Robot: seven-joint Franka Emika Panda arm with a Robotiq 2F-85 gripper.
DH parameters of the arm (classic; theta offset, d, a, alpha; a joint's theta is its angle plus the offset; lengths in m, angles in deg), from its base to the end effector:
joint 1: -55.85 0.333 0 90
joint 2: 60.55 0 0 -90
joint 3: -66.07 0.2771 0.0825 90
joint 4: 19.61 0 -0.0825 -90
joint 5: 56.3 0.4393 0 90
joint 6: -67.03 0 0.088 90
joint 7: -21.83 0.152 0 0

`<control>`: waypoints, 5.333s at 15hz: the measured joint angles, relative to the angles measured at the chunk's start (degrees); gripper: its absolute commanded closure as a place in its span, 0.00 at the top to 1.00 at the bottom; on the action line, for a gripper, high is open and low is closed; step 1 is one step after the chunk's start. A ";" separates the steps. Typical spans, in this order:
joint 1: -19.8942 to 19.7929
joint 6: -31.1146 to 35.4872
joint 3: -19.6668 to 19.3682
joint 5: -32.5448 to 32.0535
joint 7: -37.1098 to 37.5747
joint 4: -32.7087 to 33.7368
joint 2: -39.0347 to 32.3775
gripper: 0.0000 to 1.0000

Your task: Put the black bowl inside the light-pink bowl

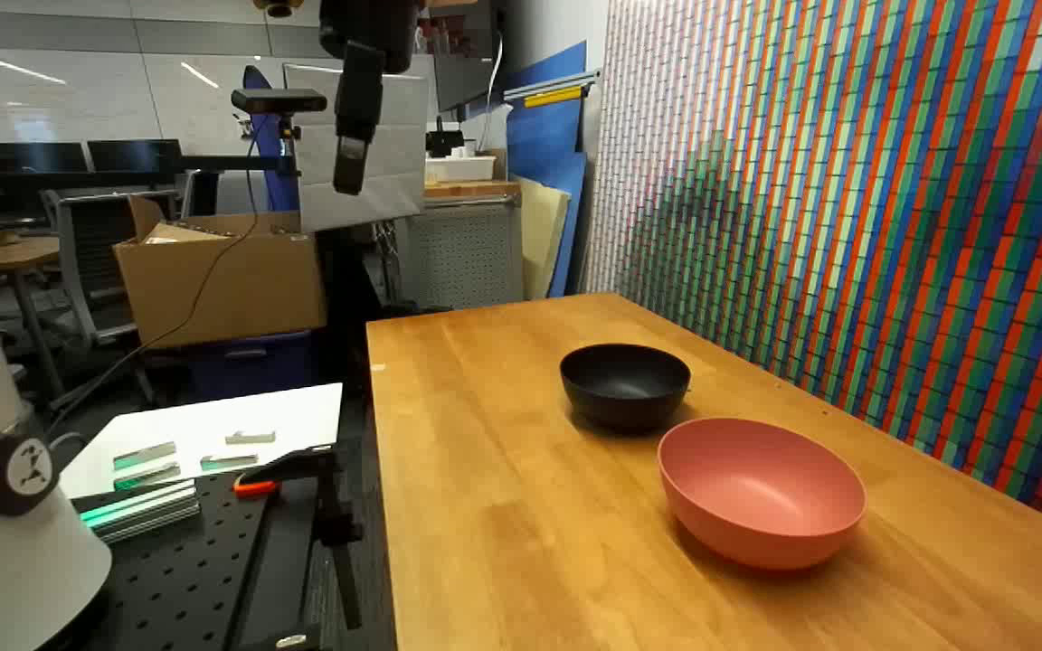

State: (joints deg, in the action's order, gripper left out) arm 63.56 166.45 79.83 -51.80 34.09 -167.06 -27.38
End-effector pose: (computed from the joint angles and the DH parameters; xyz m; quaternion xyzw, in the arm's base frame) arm 0.3723 0.1411 0.3289 0.9897 0.0403 -0.1223 0.0627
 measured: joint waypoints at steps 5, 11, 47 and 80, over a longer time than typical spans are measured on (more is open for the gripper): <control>0.00 0.02 0.00 0.00 0.00 0.05 0.04 1.00; 0.00 12.02 0.01 0.58 1.75 1.03 -1.20 1.00; 15.01 50.49 -11.09 -25.04 30.21 32.27 -64.73 0.35; 8.46 27.44 -13.41 -15.30 26.55 43.49 -53.78 0.05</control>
State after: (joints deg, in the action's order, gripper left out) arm 72.02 193.89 66.42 -67.10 60.64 -123.58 -81.16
